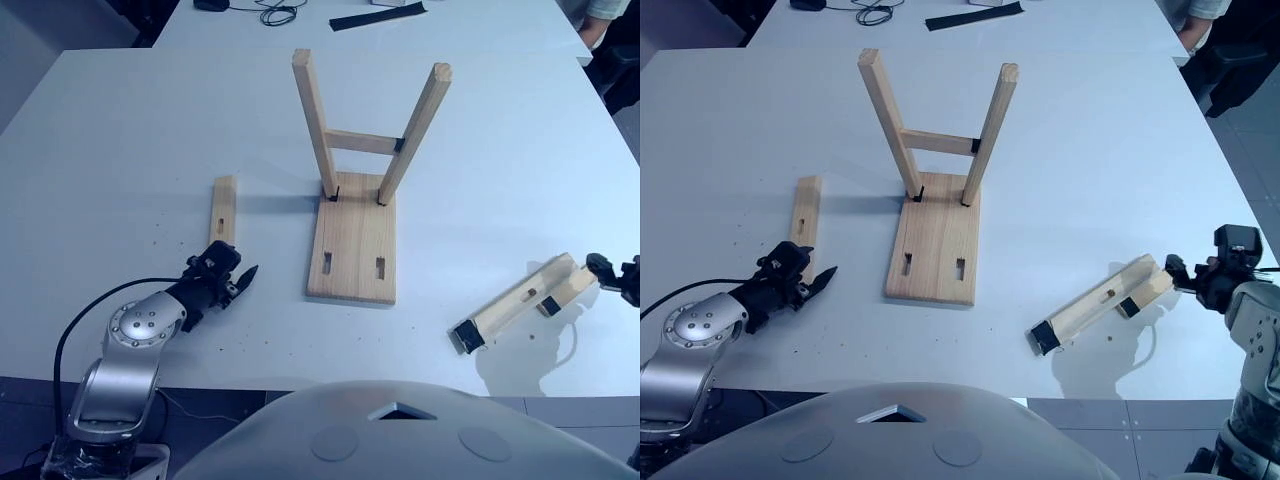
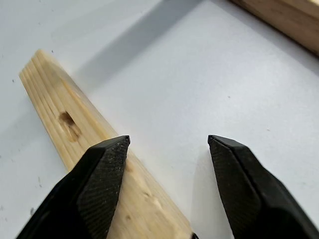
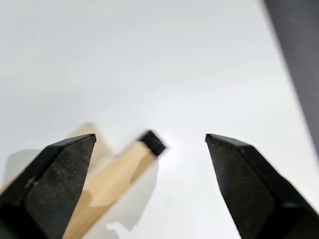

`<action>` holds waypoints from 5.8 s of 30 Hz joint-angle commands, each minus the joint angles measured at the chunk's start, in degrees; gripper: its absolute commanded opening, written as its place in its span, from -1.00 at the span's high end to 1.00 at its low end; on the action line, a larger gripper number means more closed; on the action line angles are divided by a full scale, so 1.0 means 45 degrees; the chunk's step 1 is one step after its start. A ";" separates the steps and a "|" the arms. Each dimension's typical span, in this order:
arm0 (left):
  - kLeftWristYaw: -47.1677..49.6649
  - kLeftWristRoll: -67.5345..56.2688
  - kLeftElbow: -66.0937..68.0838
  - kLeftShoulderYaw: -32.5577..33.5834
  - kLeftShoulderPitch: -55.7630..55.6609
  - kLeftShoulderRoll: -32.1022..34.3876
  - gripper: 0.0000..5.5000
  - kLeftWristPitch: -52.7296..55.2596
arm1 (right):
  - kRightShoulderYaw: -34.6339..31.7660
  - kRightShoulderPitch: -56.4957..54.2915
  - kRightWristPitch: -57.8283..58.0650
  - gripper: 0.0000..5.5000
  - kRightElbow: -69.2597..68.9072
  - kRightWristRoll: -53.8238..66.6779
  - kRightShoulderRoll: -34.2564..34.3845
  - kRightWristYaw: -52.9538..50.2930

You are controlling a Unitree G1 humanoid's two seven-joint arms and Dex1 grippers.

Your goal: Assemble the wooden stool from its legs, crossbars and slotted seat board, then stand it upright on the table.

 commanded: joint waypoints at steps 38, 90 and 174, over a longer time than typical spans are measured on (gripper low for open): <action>0.0867 0.0061 -0.0684 -0.0851 0.0790 -0.0216 -0.07 0.0152 | 0.3027 0.1064 0.0559 -0.48 -0.0095 -0.0042 -0.2852 0.3309; 0.0439 -0.0172 -0.0599 -0.0916 0.0502 0.0589 -0.07 0.0356 | 0.0527 0.1468 0.2308 -0.25 -0.1532 0.0387 0.3400 -0.0022; -0.1423 -1.6813 0.3427 0.0372 -1.1382 -0.1182 -0.07 0.4900 | 0.6375 -0.8747 -0.3214 0.53 0.0897 1.0033 0.0367 0.9205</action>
